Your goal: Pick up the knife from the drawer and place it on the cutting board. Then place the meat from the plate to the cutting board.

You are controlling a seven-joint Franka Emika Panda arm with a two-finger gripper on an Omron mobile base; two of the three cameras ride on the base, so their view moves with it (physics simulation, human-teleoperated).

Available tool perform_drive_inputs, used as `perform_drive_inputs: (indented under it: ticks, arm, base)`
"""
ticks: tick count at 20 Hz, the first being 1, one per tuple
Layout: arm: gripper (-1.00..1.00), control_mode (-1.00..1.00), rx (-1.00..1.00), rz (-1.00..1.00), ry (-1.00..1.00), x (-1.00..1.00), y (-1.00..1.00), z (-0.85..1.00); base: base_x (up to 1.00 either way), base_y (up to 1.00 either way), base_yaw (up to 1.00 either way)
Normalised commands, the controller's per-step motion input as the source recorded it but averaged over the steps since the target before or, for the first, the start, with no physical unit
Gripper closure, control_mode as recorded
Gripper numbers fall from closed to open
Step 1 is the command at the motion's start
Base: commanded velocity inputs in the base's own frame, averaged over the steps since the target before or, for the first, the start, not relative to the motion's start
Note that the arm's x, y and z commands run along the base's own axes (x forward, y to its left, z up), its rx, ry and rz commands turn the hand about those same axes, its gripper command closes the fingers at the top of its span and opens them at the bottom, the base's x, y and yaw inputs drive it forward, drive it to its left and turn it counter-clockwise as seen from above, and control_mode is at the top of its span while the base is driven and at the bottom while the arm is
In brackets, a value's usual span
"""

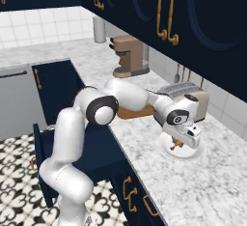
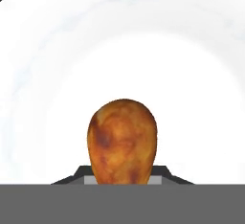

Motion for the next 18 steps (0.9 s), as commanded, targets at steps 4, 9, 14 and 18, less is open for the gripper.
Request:
perform_drive_inputs:
  ticks: [4,9,14,18]
  arm:
    - [1.00,-1.00,-0.02,0.00,0.01,-0.42,0.51,0.77]
    - [1.00,-1.00,-0.05,0.00,0.01,-0.38,0.82,0.26]
    - [1.00,-1.00,-0.01,0.00,0.00,-0.27,1.00,0.02]
    - [1.00,-1.00,-0.03,0.00,0.00,-0.05,1.00,0.22]
  base:
    - [0.00,0.00,0.00]
    - [0.00,0.00,0.00]
    - [0.00,0.00,0.00]
    - [0.00,0.00,0.00]
